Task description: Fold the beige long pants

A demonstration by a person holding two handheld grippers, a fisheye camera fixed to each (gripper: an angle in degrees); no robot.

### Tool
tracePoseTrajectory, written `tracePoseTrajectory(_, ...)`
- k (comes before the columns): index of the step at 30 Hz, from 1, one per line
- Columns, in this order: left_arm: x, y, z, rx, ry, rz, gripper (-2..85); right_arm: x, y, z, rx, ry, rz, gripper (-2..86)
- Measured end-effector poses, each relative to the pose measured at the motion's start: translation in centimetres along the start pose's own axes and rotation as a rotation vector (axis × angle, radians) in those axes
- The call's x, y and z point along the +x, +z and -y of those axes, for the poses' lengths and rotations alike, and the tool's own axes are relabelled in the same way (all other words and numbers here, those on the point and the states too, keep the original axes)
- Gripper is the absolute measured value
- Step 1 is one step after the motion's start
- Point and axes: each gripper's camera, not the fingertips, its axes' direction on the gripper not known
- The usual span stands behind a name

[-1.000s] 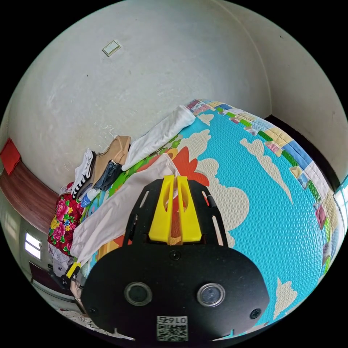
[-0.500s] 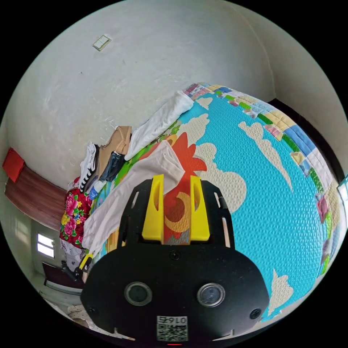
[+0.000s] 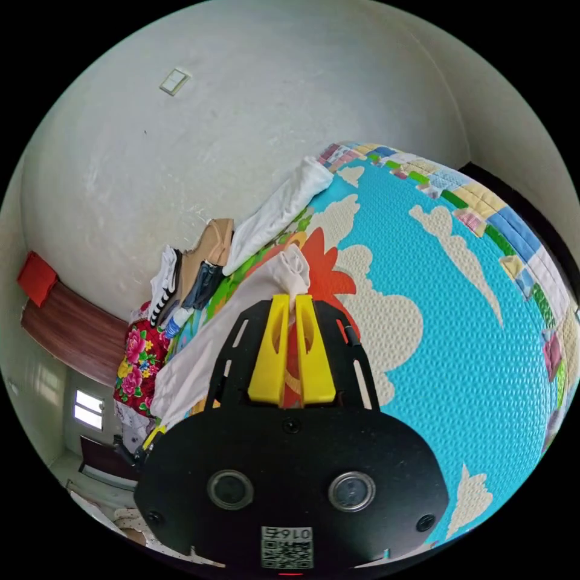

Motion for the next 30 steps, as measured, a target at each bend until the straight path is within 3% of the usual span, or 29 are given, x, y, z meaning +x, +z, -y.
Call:
tracePoseTrajectory(2,0.1,0.0,-0.1,-0.022,0.044,-0.046,-0.9,-0.3,-1.8,-0.5,0.045,0.015,0.034,0.7)
tracePoseTrajectory(9,2.8,-0.2,-2.0,-0.076,0.241,-0.184,-0.7,-4.1,-4.5,-1.9,0.058,0.050,-0.131,0.6)
tracePoseTrajectory(16,5.3,-1.7,-4.4,-0.035,0.317,-0.056,1.0,-8.4,-4.3,-2.5,-0.004,0.057,-0.201,0.9)
tracePoseTrajectory(19,5.3,-4.4,-4.2,-0.009,0.375,-0.162,0.2,-10.7,-5.0,-3.0,-0.003,0.073,-0.171,1.2)
tracePoseTrajectory(21,4.4,-6.3,-3.8,0.065,0.346,-0.207,-0.3,-13.2,-6.2,-3.6,0.016,0.084,-0.213,1.3)
tracePoseTrajectory(24,2.4,-7.3,-2.3,0.155,0.245,-0.093,-0.8,-18.4,-8.1,-4.6,0.072,0.043,-0.262,1.8)
tracePoseTrajectory(25,1.7,-6.6,-1.3,0.131,0.202,-0.040,-0.9,-20.1,-8.5,-5.0,0.087,0.006,-0.254,1.9)
tracePoseTrajectory(28,1.5,-3.1,0.8,0.015,0.176,0.035,-1.0,-30.8,-8.7,-8.1,0.105,-0.392,-0.119,2.8)
tracePoseTrajectory(30,1.7,-1.1,1.3,-0.021,0.163,0.067,-1.0,-40.1,-6.5,-12.7,0.036,-0.849,0.012,4.3)
